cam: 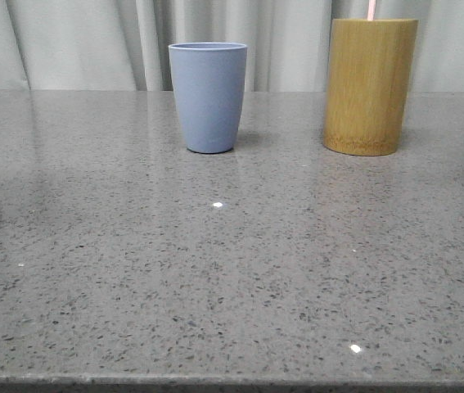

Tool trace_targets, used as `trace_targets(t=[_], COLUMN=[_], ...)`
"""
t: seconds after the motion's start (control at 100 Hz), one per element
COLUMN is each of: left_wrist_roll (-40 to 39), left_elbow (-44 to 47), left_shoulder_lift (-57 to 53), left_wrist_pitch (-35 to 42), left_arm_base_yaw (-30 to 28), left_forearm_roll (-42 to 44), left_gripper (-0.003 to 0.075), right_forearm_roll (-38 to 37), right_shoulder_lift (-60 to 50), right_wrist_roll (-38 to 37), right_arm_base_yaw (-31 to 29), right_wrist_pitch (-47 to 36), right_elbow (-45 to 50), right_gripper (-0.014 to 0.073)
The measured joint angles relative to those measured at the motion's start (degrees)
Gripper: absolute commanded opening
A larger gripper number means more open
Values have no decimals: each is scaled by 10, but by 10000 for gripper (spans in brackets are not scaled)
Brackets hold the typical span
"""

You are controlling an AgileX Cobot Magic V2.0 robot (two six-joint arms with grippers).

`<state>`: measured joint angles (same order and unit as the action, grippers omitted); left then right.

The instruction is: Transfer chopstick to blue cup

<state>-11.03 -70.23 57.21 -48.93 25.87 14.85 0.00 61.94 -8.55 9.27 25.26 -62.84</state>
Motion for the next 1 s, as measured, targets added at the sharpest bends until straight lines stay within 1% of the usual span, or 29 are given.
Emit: trace_targets(t=[0.18, 0.32, 0.46, 0.58, 0.77, 1.0], left_wrist_roll=[-1, -1, -1, -1, -1, -1], left_elbow=[70, 100, 109, 112, 112, 112], left_shoulder_lift=[-71, -106, -124, -129, -129, -129], left_wrist_pitch=[21, 24, 27, 27, 27, 27], left_arm_base_yaw=[0, 0, 0, 0, 0, 0], left_forearm_roll=[2, 2, 2, 2, 2, 2], left_gripper=[303, 303, 303, 303, 303, 303], right_forearm_roll=[0, 0, 0, 0, 0, 0], right_shoulder_lift=[76, 137, 201, 249, 306, 346], right_wrist_roll=[0, 0, 0, 0, 0, 0], right_arm_base_yaw=[5, 25, 43, 47, 47, 47], right_wrist_pitch=[3, 14, 22, 33, 38, 38], right_elbow=[-72, -136, -192, -231, -271, -305], right_gripper=[425, 425, 425, 425, 424, 424])
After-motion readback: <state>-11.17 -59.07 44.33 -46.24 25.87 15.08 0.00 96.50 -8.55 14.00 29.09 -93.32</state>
